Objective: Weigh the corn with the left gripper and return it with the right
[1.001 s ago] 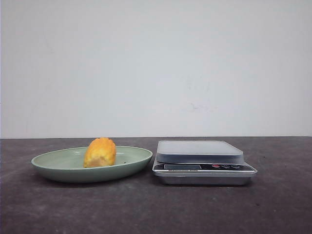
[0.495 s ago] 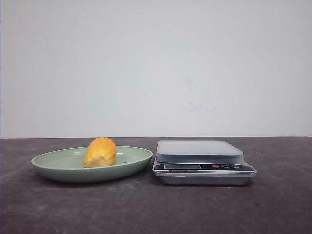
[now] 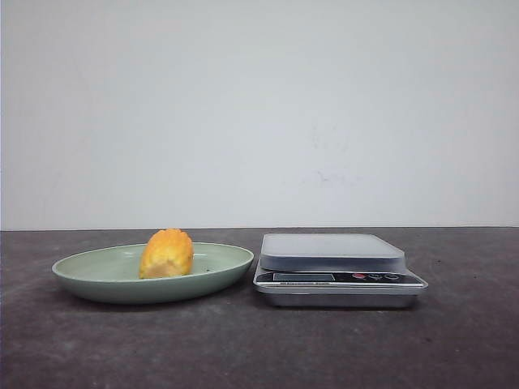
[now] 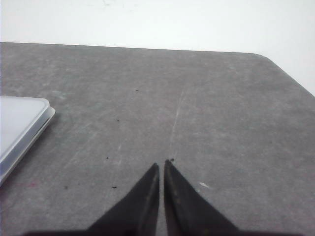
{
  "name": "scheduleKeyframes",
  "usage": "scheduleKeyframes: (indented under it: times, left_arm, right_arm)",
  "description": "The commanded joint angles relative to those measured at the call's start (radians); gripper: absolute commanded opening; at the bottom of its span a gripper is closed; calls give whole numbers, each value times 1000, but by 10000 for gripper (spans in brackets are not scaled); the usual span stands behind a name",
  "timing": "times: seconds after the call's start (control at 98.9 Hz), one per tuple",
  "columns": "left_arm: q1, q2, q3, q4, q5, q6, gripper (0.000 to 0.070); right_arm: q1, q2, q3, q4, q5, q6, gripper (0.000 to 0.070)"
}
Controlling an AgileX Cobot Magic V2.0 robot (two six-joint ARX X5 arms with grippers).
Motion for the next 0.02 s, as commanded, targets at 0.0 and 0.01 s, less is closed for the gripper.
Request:
scheduleKeyframes:
  times: [0.0,0.01]
  left_arm:
    - [1,-1,-18,-5,2,16,16]
    - [1,-1,-18,-5,2,16,15]
  right_arm:
    - [-2,-2,-3,13,-1,-4,10]
    - [-2,-2,-3,13,-1,-4,10]
